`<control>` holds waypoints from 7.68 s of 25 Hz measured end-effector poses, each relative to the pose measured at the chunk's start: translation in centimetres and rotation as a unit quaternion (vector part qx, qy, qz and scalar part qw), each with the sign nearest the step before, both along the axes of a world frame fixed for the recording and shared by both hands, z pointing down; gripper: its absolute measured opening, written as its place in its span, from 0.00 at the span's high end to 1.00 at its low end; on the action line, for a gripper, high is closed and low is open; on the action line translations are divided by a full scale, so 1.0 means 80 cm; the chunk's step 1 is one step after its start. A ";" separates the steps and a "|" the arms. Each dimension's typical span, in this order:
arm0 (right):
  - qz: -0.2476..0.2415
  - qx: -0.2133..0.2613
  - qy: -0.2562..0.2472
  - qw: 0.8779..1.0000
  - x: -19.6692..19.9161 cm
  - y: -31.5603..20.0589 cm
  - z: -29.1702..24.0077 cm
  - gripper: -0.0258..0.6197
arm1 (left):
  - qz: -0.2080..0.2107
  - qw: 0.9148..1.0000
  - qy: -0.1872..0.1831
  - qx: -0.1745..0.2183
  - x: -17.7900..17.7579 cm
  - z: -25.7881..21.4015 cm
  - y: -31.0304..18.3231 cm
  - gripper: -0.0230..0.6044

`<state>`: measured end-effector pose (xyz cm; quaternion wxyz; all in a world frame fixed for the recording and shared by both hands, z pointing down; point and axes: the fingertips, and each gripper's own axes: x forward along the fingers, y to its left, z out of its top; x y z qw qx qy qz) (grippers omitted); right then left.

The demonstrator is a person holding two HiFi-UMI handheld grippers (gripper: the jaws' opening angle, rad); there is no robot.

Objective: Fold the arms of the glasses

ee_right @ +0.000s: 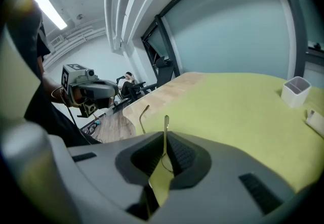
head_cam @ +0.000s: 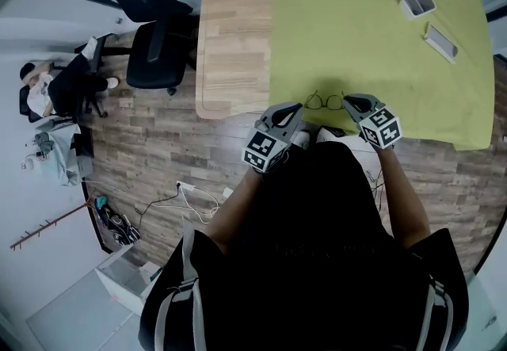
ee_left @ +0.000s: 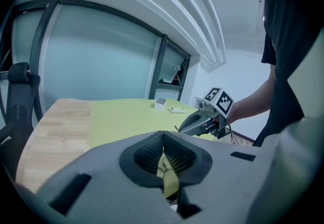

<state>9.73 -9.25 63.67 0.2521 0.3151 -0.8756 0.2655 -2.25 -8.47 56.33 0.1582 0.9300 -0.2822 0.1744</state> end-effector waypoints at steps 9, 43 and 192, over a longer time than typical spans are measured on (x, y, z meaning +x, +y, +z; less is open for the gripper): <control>-0.027 -0.002 0.016 0.999 -0.017 0.014 0.007 0.91 | -0.009 1.000 -0.008 -0.002 -0.014 0.003 0.007 0.93; -0.125 -0.027 0.020 0.992 -0.097 0.018 0.045 0.91 | -0.001 1.000 -0.028 -0.009 -0.022 -0.001 0.037 0.93; -0.019 -0.086 0.003 0.996 -0.003 0.006 0.066 0.87 | -0.028 0.998 0.008 -0.048 -0.031 0.008 0.038 0.93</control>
